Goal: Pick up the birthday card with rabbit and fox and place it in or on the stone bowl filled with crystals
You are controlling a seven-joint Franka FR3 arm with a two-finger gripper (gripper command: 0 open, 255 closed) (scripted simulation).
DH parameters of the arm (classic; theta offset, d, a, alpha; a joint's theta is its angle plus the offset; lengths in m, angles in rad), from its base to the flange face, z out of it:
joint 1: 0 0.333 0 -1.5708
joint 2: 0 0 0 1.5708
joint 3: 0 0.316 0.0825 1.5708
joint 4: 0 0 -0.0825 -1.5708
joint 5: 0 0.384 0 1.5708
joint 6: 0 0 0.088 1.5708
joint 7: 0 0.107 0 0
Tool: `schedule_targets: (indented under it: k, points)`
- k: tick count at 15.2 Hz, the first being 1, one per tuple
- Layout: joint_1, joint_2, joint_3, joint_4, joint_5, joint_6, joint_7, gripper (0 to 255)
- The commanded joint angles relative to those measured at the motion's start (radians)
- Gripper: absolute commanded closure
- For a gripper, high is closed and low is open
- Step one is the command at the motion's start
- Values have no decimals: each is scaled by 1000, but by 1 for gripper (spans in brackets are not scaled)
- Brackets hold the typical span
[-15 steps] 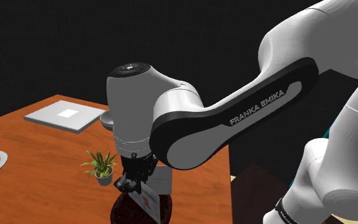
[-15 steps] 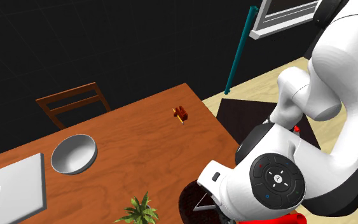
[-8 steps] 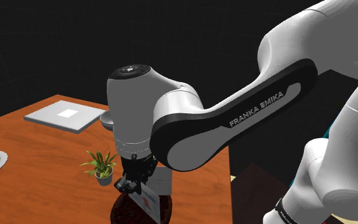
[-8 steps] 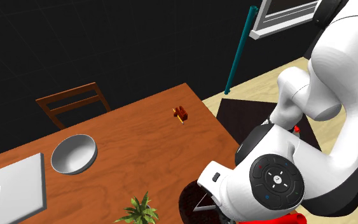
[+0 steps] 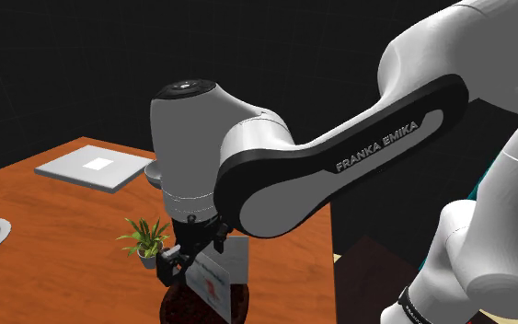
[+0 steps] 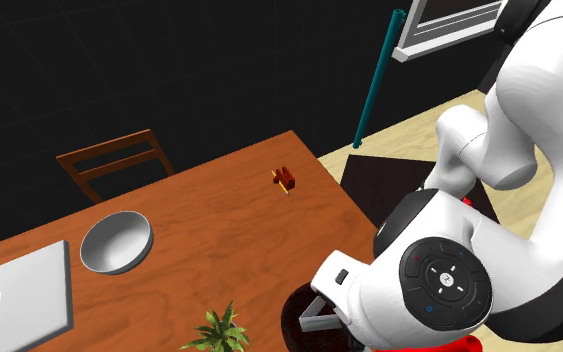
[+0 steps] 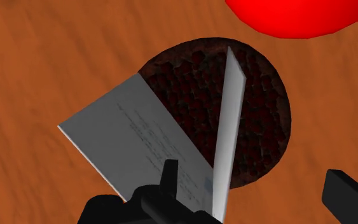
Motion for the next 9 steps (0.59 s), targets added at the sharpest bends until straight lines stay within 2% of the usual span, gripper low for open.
schedule_targets:
  k: [1,2,9]
  points:
    - [-1,-30,0,30,20,-56,-14,0]
    - [-1,-39,0,48,25,-82,-18,0]
    - [-1,-39,0,48,25,-82,-18,0]
